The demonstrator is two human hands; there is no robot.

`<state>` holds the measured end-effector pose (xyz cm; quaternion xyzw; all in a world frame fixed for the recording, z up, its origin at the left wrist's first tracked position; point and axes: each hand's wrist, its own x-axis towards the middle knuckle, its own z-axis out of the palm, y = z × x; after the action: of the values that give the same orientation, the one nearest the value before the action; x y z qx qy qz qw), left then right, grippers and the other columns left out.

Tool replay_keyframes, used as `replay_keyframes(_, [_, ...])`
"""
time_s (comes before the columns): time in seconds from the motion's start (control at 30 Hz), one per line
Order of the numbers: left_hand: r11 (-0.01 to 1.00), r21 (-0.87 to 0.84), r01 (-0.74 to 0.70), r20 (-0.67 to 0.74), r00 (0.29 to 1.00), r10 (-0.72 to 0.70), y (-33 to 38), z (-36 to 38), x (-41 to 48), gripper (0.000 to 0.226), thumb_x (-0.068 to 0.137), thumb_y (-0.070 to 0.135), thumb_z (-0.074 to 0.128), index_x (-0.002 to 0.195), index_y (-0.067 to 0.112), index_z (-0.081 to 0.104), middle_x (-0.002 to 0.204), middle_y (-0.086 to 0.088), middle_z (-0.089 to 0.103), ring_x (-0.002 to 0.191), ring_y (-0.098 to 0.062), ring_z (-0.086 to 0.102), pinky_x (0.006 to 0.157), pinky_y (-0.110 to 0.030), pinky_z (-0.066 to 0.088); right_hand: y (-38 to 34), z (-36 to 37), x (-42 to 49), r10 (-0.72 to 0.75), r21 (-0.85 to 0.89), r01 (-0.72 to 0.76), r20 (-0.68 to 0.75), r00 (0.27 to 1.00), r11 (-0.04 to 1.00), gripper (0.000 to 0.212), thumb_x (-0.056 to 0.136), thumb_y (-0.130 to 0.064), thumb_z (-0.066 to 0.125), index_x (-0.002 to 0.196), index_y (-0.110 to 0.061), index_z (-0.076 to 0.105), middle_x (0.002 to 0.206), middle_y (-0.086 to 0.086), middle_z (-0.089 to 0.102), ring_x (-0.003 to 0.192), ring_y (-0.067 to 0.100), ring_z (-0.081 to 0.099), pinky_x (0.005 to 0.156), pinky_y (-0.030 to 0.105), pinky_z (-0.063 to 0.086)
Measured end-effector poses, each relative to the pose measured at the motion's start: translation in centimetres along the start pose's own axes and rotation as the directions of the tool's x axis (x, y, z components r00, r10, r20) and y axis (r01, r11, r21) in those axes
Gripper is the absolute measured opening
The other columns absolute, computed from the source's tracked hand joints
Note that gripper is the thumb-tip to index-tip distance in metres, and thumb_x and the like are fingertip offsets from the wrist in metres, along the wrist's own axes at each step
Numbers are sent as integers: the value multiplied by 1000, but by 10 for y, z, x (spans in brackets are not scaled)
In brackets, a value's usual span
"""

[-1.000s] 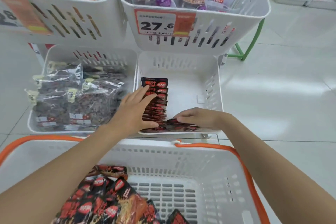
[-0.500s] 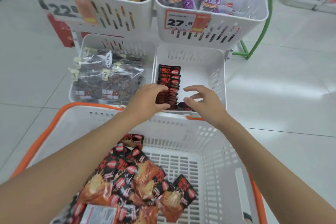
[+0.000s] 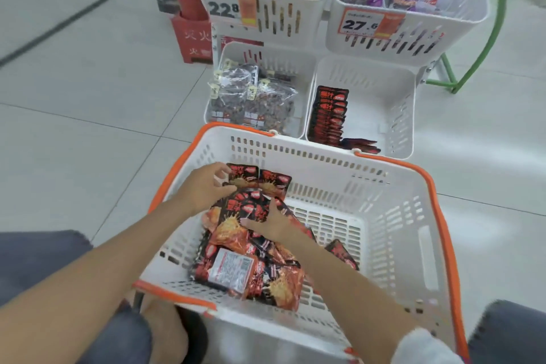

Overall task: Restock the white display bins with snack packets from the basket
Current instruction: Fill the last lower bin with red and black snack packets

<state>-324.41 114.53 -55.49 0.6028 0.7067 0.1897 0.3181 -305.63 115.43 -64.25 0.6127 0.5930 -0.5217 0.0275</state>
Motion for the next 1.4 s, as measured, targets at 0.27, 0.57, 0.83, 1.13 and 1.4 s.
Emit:
replay_keyframes(0.27, [974, -89, 207, 129, 972, -195, -14, 13, -3, 76, 87, 32, 72, 150, 12, 32, 156, -7, 34, 138, -26, 40, 109, -38, 38, -18, -17, 12, -255, 304, 283, -128, 958, 910, 39, 81, -5, 76, 115, -4, 58, 118, 8, 59, 102, 17, 57, 82, 29, 49])
replay_keyframes(0.57, [701, -642, 312, 434, 901, -4, 67, 31, 2, 46, 86, 30, 70, 126, 13, 55, 98, 1, 73, 85, -8, 71, 70, -27, 58, -26, -131, -60, -360, 620, 481, -320, 876, 619, 53, 82, -9, 75, 130, -18, 54, 123, 2, 62, 112, 13, 60, 90, 30, 53])
replay_keyframes(0.83, [236, -878, 416, 427, 904, -1, 98, 33, 3, 81, 89, 31, 66, 153, 28, 16, 132, -21, 59, 103, -38, 68, 88, -59, 54, -23, -115, -76, -217, 655, 406, -353, 910, 638, 49, 83, -23, 76, 125, -9, 55, 112, 13, 70, 100, 31, 69, 91, 48, 55])
replay_keyframes(1.13, [328, -900, 287, 293, 956, -35, 111, 20, 3, 39, 94, 7, 58, 130, 10, 41, 108, -16, 71, 89, -26, 73, 79, -42, 61, -24, -147, -90, -267, 875, 259, -156, 951, 408, 41, 99, -18, 51, 134, 4, 45, 124, 21, 64, 116, 33, 61, 97, 41, 51])
replay_keyframes(1.4, [846, -533, 18, 408, 881, 239, 143, 21, 31, 58, 79, 37, 80, 128, 19, 55, 115, -7, 71, 105, -24, 69, 101, -48, 50, -25, -176, -89, -370, 783, 394, -227, 901, 481, 26, 96, -4, 53, 122, -5, 56, 100, 9, 71, 87, 21, 68, 81, 33, 56])
